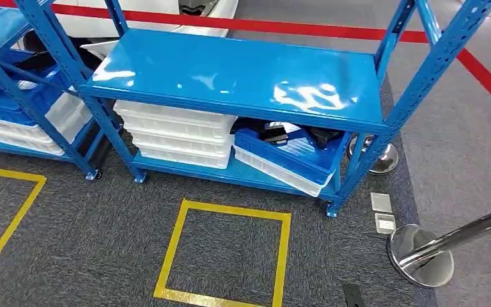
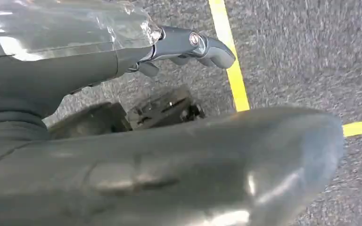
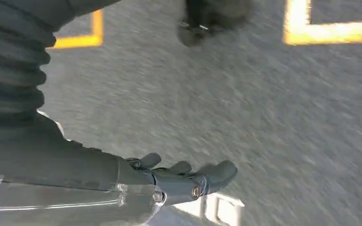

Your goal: Take the parts from the cabinet and place them on the table.

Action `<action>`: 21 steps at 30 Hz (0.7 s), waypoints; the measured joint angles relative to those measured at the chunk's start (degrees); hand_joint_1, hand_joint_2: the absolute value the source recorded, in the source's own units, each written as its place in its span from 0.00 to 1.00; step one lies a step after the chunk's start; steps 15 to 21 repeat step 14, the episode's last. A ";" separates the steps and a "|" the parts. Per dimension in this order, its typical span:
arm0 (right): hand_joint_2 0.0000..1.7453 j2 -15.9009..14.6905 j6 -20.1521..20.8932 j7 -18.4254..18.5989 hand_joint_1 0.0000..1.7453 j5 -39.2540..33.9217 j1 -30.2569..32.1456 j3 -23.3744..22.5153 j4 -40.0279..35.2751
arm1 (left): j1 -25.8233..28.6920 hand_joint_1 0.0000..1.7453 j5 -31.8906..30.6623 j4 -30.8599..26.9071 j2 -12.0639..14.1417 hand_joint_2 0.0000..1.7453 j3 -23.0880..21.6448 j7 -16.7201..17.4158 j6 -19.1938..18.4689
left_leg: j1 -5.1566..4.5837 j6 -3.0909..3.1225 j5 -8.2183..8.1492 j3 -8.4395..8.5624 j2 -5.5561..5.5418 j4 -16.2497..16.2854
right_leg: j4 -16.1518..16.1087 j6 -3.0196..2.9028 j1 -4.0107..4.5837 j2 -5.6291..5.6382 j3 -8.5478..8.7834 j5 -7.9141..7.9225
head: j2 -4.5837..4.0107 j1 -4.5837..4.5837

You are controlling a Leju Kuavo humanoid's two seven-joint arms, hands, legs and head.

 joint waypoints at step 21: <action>0.00 0.72 3.44 3.30 0.00 1.14 -0.31 0.04 1.77 | -0.59 0.00 -0.57 -0.85 0.00 0.00 -0.83 1.16 0.35 | 0.26 -0.48 0.22 0.86 -0.07 -1.07 | 0.14 -0.14 0.20 -0.01 0.39 -0.38 | 0.00 -1.73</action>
